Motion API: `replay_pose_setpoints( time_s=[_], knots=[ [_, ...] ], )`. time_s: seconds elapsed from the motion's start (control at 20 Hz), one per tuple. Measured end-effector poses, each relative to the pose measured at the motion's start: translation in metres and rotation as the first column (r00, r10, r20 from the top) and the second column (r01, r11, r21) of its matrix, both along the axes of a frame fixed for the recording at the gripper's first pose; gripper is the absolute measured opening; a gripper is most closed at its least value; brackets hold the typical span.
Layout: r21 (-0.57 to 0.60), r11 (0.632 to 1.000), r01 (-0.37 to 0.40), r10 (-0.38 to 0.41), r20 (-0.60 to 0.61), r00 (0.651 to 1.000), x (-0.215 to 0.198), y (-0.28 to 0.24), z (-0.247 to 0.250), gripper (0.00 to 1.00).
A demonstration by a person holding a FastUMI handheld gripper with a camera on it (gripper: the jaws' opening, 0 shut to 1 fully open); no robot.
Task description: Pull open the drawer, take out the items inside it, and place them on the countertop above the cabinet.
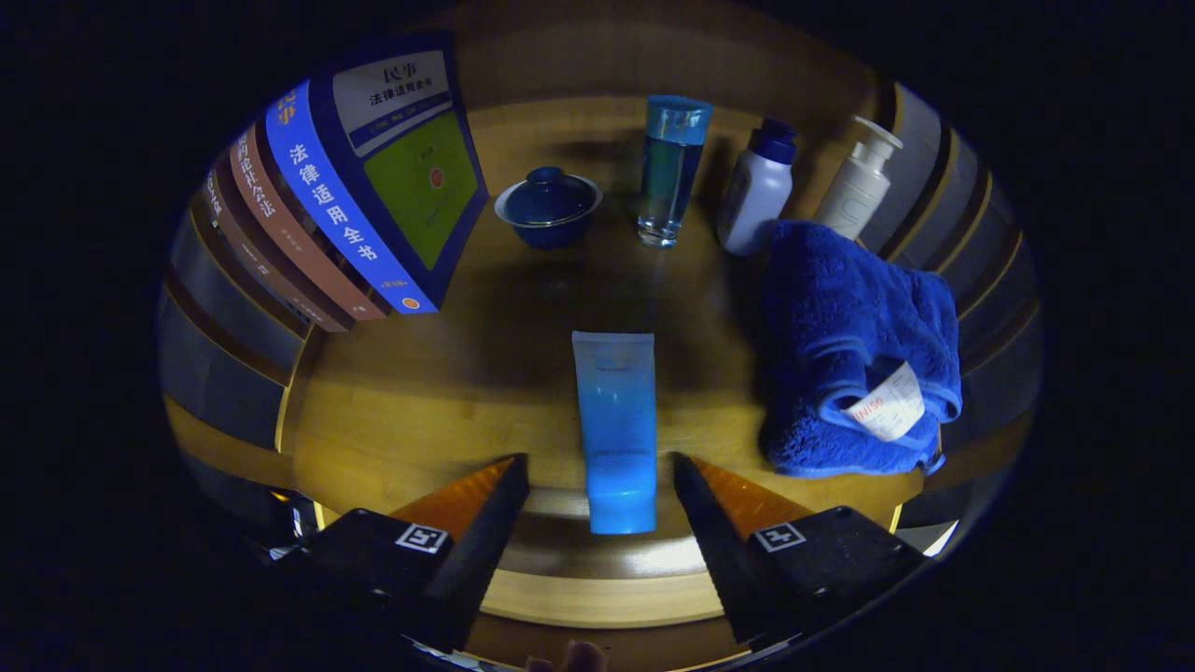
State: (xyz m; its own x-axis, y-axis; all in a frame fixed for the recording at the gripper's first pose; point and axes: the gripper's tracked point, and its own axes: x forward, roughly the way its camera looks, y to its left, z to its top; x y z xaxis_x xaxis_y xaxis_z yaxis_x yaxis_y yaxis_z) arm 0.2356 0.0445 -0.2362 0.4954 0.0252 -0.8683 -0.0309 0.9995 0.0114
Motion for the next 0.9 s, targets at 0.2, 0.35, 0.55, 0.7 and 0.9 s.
replay_pose_setpoints(
  time_s=[0.2, 0.35, 0.55, 0.7, 0.9],
  knots=[
    [0.018, 0.999, 0.030, -0.031, 0.082, 0.996, -0.020, -0.001, 0.015, 1.00],
    [-0.018, 0.999, 0.044, -0.040, 0.162, 0.986, -0.043, -0.008, 0.028, 1.00],
    [-0.065, 0.998, 0.022, 0.001, 0.337, 0.942, -0.071, -0.010, 0.062, 1.00],
    [-0.097, 0.995, 0.032, 0.016, 0.460, 0.888, -0.102, -0.014, 0.090, 1.00],
    [-0.085, 0.994, 0.062, 0.004, 0.620, 0.784, -0.153, -0.017, 0.124, 1.00]
  ],
)
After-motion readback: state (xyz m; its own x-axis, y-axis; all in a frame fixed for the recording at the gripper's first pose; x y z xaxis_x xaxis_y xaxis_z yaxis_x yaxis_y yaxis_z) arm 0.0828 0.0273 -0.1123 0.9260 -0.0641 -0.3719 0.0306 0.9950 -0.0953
